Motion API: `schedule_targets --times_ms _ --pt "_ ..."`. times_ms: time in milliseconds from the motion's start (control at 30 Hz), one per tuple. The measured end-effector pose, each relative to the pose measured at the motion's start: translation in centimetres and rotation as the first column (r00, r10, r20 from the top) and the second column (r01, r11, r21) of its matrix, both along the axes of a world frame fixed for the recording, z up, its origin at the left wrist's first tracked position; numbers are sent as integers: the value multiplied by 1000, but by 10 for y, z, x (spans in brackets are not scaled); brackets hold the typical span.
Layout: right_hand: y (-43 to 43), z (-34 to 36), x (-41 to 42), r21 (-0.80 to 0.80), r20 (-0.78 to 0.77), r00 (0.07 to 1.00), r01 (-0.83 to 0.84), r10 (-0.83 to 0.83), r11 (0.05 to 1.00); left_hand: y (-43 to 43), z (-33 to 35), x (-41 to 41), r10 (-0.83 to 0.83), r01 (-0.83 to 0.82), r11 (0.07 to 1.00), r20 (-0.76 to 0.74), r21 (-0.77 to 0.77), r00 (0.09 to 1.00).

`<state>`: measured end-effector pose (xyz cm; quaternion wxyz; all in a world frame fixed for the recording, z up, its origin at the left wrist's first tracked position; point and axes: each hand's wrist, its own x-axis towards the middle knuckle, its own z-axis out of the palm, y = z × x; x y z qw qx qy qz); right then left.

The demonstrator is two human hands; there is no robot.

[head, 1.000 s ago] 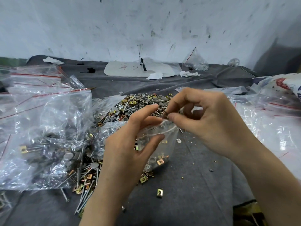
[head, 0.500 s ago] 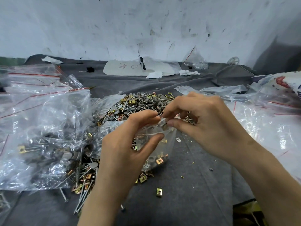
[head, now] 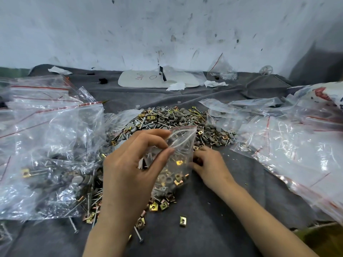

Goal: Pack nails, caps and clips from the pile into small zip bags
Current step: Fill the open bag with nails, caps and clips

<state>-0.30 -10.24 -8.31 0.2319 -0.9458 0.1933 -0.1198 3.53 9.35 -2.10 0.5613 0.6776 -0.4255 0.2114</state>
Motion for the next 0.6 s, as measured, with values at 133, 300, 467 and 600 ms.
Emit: schedule_targets --times_ms 133,300,467,600 --pt "-3 1 -1 152 91 995 34 -48 988 0 0 1 1 -2 1000 24 12 1000" --pt "10 53 -25 461 540 816 -83 -205 884 -2 -1 0 -43 42 999 35 14 998" --pt "37 117 -46 -107 616 716 -336 327 936 -7 1 -4 -102 100 995 56 24 993" --pt "31 119 -50 -279 429 817 -288 387 916 -7 3 -6 -113 111 993 69 33 991"
